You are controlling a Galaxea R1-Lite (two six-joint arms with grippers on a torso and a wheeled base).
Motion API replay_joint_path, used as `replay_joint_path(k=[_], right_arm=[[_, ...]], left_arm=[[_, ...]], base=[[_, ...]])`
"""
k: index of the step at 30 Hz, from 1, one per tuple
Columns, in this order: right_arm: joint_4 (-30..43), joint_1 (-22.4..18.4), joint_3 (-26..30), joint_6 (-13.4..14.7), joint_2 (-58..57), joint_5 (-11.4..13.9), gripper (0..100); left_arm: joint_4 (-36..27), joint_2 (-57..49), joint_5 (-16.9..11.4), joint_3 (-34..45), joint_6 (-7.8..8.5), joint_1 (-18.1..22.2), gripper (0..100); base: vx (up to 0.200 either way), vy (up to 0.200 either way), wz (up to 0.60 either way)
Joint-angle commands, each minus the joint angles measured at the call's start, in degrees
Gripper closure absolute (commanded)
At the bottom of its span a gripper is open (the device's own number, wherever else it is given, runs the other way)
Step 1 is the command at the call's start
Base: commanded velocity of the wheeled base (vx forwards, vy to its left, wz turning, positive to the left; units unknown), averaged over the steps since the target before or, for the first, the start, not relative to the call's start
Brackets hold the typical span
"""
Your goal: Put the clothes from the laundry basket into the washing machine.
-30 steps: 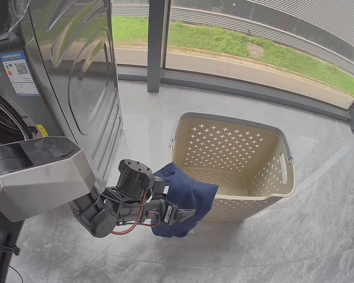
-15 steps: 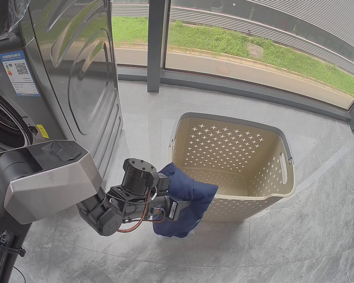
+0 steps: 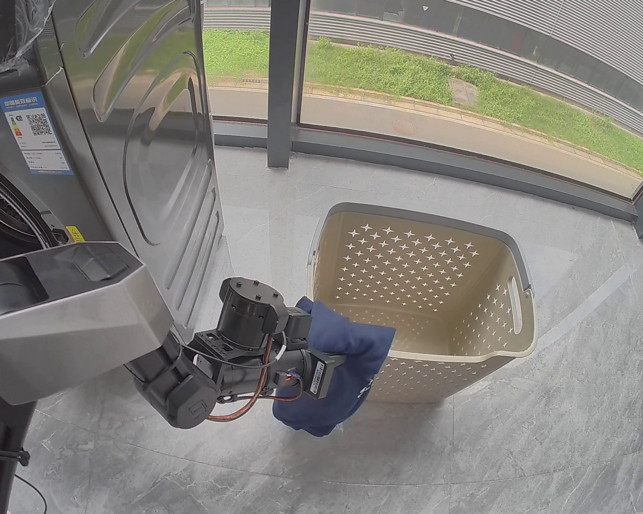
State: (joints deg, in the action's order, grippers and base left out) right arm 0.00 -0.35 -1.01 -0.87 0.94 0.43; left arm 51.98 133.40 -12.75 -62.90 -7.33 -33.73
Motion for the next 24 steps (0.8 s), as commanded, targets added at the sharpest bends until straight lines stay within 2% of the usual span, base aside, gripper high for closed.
replay_joint_path(k=[1,11,15,16,18,21,24], right_arm=[[0.0,0.0,1.0,0.0,-0.9,0.0,0],[0.0,0.0,1.0,0.0,-0.9,0.0,0],[0.0,0.0,1.0,0.0,-0.9,0.0,0],[0.0,0.0,1.0,0.0,-0.9,0.0,0],[0.0,0.0,1.0,0.0,-0.9,0.0,0],[0.0,0.0,1.0,0.0,-0.9,0.0,0],[0.0,0.0,1.0,0.0,-0.9,0.0,0]], left_arm=[[-0.4,-8.6,0.0,4.9,-0.14,-2.2,100],[-0.4,-24.4,-0.1,15.4,-0.32,-3.4,100],[-0.5,-31.0,0.8,19.4,-1.20,-4.8,100],[-0.6,-34.1,3.1,21.3,-2.08,-5.8,100],[-0.7,-39.2,7.7,24.9,-2.61,-7.8,100],[-0.9,-45.9,11.4,30.4,-2.61,-10.7,100],[-0.8,-50.7,13.5,35.2,-2.61,-11.8,100]], base=[[0.000,0.000,0.00],[0.000,0.000,0.00],[0.000,0.000,0.00],[0.000,0.000,0.00],[0.000,0.000,0.00],[0.000,0.000,0.00],[0.000,0.000,0.00]])
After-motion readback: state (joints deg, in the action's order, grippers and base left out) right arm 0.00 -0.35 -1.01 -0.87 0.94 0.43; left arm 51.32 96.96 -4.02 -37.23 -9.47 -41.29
